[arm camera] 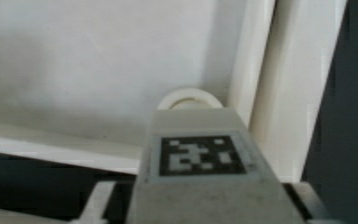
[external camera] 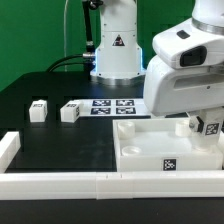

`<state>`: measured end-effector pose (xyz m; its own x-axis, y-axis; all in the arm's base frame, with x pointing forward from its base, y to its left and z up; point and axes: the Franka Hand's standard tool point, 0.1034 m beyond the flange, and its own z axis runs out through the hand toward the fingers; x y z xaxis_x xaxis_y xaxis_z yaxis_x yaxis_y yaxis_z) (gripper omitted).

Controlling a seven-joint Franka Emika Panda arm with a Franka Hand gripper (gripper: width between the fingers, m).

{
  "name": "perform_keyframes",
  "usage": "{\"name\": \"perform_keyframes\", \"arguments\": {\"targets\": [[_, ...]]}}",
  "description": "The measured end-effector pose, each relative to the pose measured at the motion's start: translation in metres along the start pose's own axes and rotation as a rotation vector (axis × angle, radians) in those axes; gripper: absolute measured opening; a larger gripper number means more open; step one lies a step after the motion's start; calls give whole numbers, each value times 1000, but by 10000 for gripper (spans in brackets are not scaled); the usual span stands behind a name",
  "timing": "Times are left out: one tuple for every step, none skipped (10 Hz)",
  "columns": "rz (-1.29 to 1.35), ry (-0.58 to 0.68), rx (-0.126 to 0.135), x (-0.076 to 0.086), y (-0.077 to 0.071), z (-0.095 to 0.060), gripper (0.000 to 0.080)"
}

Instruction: Assemble one leg

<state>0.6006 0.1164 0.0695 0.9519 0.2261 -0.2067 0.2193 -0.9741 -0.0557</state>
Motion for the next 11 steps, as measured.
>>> {"name": "perform_keyframes", "arguments": {"targets": [[36, 0, 0, 0, 0, 0, 280], [30, 0, 0, 0, 0, 0, 280], [79, 0, 4, 0, -1, 0, 280], [212, 1, 9, 0, -1, 1, 280], [383, 18, 16, 1, -1, 1, 280], [472, 35, 21, -1, -1, 1, 280], [605, 47, 27, -1, -1, 2, 280], [713, 59, 33, 0, -2, 1, 280], [832, 63, 38, 0, -4, 2, 280], [935, 60, 42, 0, -4, 2, 280], [1072, 57, 46, 0, -6, 2, 280]]}}
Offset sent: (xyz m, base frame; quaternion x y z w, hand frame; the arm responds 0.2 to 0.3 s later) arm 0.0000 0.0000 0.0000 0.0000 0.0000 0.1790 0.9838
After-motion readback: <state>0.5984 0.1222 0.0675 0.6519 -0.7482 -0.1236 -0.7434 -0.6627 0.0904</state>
